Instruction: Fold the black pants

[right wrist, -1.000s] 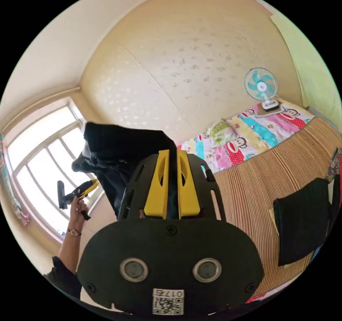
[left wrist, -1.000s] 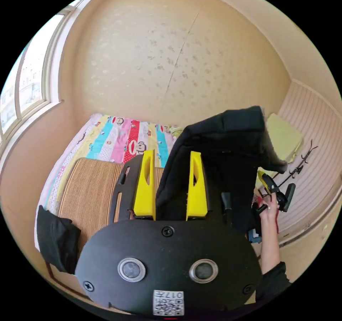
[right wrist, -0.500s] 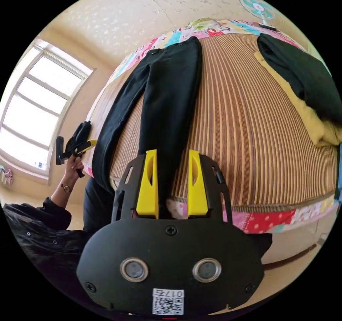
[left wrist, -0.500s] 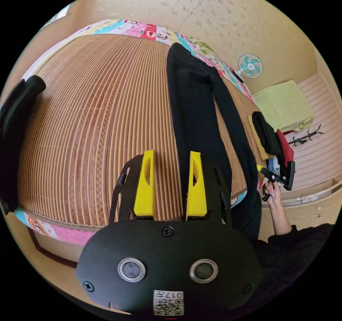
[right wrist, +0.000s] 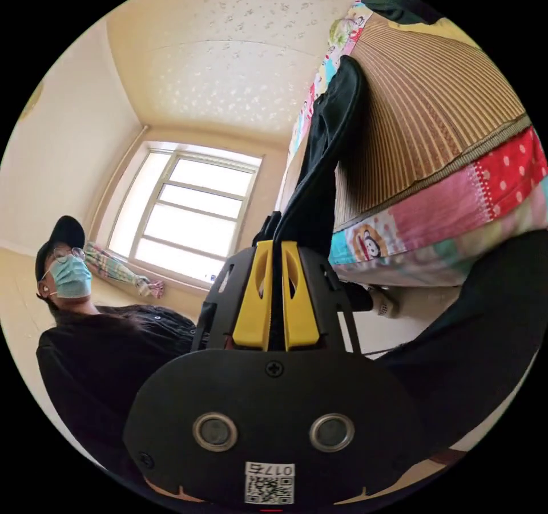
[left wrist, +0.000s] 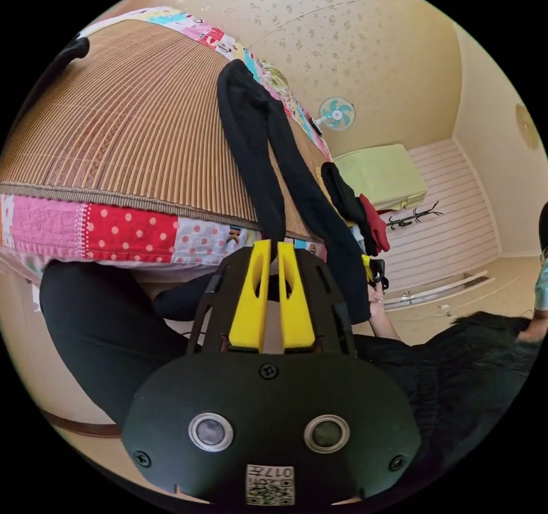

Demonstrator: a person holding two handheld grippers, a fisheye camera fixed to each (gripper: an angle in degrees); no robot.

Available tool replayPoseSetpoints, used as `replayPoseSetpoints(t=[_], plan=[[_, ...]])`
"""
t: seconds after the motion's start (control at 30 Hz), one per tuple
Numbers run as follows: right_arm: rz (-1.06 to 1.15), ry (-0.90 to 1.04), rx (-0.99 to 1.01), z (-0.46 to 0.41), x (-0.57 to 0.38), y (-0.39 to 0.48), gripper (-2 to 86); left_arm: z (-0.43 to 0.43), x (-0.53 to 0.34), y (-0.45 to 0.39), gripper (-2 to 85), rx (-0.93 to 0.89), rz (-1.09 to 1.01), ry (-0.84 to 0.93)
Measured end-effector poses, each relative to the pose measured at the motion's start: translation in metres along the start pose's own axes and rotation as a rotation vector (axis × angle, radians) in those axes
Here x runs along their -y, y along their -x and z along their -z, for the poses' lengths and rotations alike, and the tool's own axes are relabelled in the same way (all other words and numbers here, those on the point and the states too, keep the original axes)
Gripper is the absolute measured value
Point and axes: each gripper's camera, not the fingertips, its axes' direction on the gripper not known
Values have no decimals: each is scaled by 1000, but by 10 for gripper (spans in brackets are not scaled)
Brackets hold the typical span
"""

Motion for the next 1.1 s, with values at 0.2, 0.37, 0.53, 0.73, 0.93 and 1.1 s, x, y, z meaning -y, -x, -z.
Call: replayPoseSetpoints(t=[0.2, 0.37, 0.53, 0.73, 0.93, 1.1], plan=[[-96, 64, -510, 38, -31, -20, 31, 27, -18, -10, 133, 346, 124, -37], [5, 30, -533, 12, -57, 24, 30, 5, -2, -80, 136, 182, -65, 36], [204, 286, -964, -59, -83, 48, 30, -39, 31, -136, 134, 93, -251, 191], [115, 290, -929, -55, -124, 29, 30, -82, 29, -146, 136, -18, -246, 325], [195, 156, -488, -39, -154, 78, 31, -88, 48, -168, 166, -23, -250, 301], [279, 240, -273, -81, -161, 93, 33, -115, 75, -173, 100, 114, -251, 444]])
